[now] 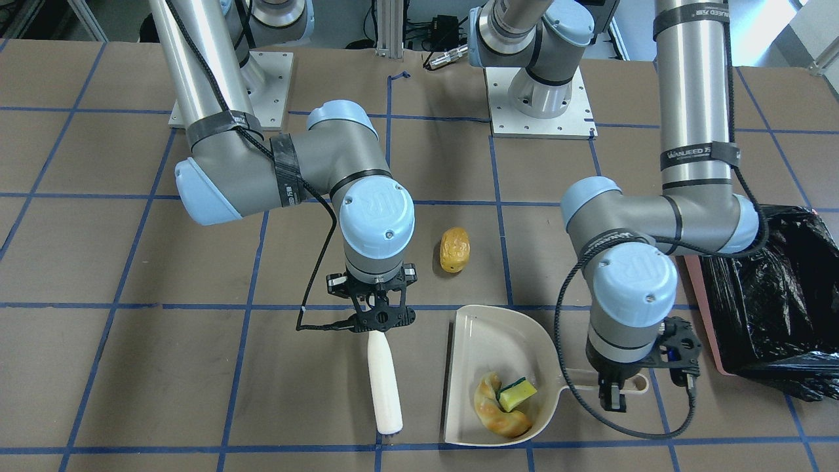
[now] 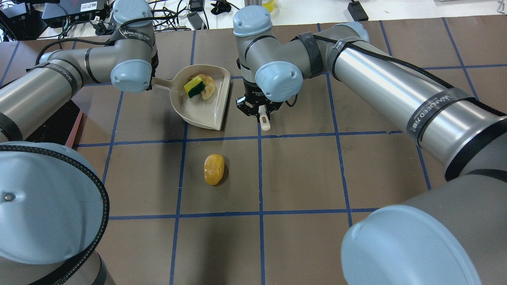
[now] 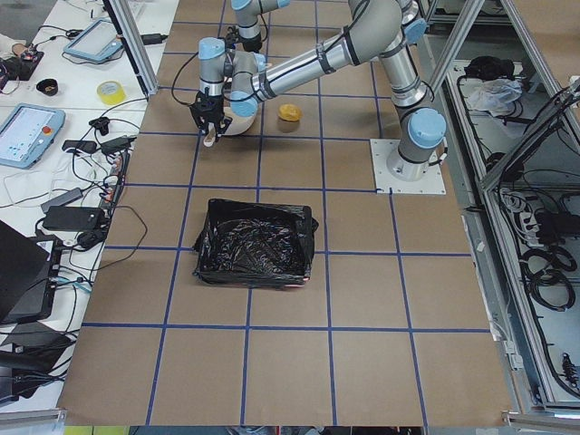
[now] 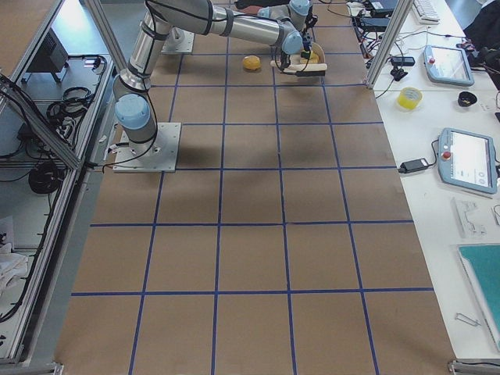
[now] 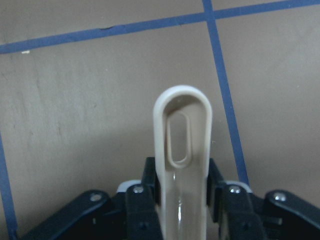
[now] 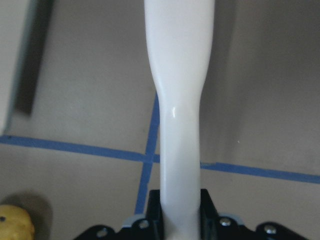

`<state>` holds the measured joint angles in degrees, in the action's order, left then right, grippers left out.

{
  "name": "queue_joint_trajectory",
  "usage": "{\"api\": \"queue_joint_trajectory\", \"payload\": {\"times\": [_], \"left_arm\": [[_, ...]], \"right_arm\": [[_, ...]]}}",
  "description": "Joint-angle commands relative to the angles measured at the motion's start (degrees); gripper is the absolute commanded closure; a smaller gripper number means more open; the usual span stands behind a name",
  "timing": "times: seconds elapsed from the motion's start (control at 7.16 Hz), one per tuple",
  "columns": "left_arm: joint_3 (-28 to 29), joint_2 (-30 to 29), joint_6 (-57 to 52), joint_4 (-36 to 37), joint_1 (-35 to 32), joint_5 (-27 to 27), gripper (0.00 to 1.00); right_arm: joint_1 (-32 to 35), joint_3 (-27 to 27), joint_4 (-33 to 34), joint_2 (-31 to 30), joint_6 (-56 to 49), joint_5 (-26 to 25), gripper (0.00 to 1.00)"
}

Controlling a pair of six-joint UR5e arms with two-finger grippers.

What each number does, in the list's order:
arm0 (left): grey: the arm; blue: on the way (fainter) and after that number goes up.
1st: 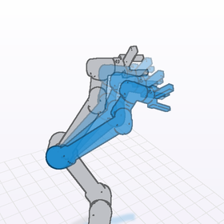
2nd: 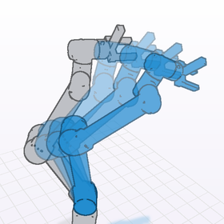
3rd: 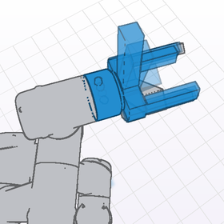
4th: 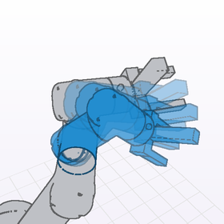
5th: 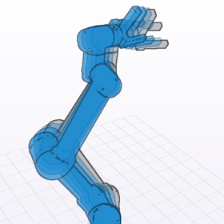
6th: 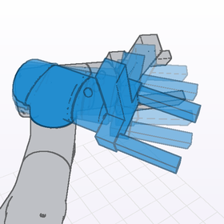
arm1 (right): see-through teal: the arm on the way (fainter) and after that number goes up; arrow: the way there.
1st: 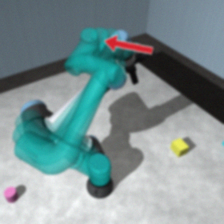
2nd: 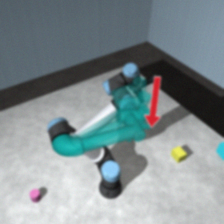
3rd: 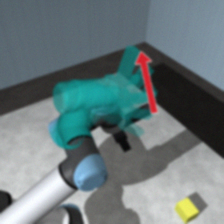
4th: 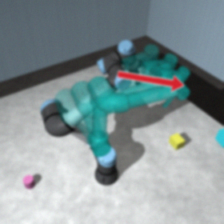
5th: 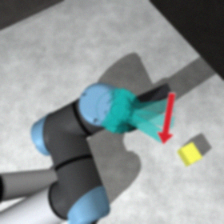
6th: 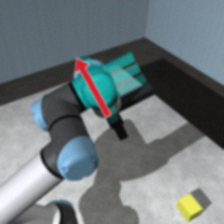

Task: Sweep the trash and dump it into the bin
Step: 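Move the dustpan toward the potato while the right gripper sweeps it in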

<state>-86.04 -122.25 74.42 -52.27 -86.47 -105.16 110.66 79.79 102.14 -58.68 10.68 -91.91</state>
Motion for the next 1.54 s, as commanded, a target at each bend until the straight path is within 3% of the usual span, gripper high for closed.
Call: {"api": "queue_joint_trajectory", "payload": {"times": [0.0, 0.28, 0.42, 0.56, 0.7, 0.84, 0.98, 1.26, 1.4], "left_arm": [[-1.23, 2.18, -8.11, 0.07, 6.11, 3.10, 1.00], [-11.28, 7.00, -11.82, 4.60, 7.28, 2.77, 1.00], [-19.61, 9.46, -13.06, 13.51, 7.46, 2.25, 1.00], [-27.26, 11.93, -13.08, 19.87, 7.37, 0.68, 1.00], [-31.69, 14.56, -12.90, 21.41, 7.20, 0.40, 1.00], [-33.38, 17.11, -12.47, 20.73, 7.11, -1.43, 1.00], [-34.62, 19.83, -12.20, 17.15, 7.11, -1.71, 1.00], [-34.98, 22.66, -4.43, 12.39, 6.23, -2.15, 1.00], [-35.07, 22.67, -2.46, 12.11, 5.79, -2.15, 1.00]], "right_arm": [[0.69, 4.02, -9.12, -6.24, 2.39, -1.43, 0.89], [4.54, 13.24, -11.26, -14.15, 11.80, -1.08, 0.90], [7.08, 16.50, -12.57, -16.01, 19.65, 0.14, 0.91], [10.76, 17.67, -12.84, -17.07, 24.34, 4.33, 0.91], [13.59, 17.94, -13.19, -16.73, 29.09, 8.55, 0.91], [14.92, 18.03, -12.07, -16.56, 32.79, 13.64, 0.93], [15.54, 19.16, -11.10, -16.55, 36.92, 14.39, 0.96], [17.04, 24.86, 0.46, -16.21, 42.92, 18.25, 0.96], [17.13, 25.06, 3.73, -15.25, 43.02, 18.52, 0.96]]}}
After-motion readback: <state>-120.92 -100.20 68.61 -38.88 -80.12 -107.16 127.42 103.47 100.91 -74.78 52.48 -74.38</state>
